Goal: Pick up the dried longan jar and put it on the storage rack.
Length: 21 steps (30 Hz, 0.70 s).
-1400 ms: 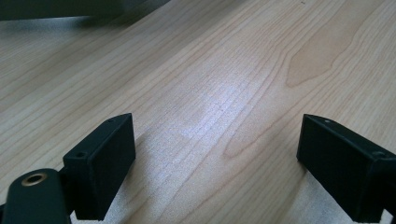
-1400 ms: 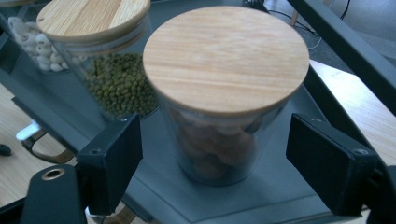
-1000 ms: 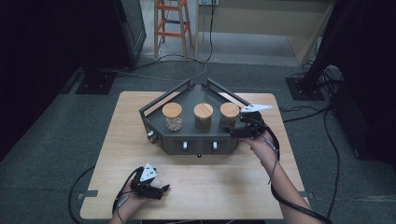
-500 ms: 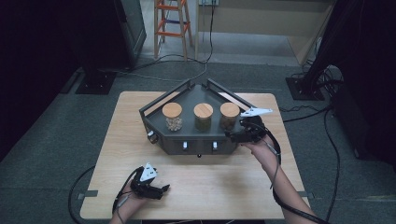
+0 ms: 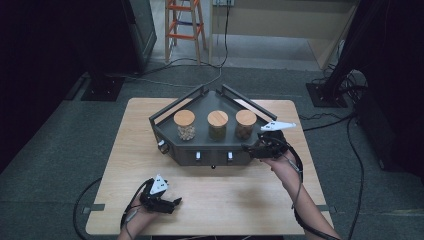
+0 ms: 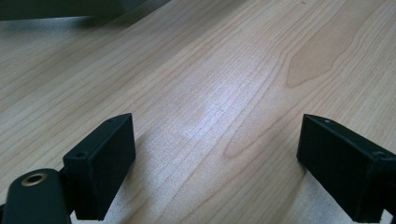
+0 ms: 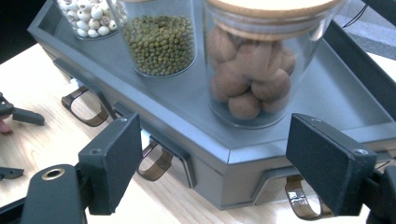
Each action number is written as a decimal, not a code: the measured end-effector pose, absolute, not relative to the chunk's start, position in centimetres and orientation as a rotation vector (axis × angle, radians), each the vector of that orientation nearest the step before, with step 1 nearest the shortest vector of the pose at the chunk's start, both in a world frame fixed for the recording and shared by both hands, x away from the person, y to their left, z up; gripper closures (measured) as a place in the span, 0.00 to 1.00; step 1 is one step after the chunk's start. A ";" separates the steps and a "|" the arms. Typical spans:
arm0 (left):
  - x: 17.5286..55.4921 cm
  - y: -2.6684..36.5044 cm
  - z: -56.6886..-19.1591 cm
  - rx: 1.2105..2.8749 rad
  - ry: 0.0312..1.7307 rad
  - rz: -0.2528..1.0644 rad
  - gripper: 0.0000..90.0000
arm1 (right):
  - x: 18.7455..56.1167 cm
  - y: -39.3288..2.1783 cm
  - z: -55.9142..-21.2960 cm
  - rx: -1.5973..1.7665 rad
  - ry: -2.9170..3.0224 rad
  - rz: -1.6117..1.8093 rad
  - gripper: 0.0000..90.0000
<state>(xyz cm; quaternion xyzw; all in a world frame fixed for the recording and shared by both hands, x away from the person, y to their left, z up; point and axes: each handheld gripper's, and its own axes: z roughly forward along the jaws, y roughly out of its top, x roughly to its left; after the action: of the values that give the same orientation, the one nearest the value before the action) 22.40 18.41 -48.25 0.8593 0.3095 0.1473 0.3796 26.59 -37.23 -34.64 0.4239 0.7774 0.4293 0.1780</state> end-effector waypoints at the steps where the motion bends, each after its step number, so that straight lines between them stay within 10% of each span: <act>1: 22.4 18.4 -48.3 2.195 0.790 0.376 0.13 | 26.5 -37.3 -34.7 1.198 2.200 1.215 0.21; 21: 22.4 18.4 -48.2 2.195 0.790 0.378 0.13 | 24.7 -38.3 -36.8 1.178 2.216 1.256 0.21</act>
<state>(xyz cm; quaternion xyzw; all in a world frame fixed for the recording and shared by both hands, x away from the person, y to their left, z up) 22.39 18.40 -48.25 0.8593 0.3093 0.1481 0.3794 24.72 -38.33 -36.76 0.4139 0.7787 0.4411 0.1667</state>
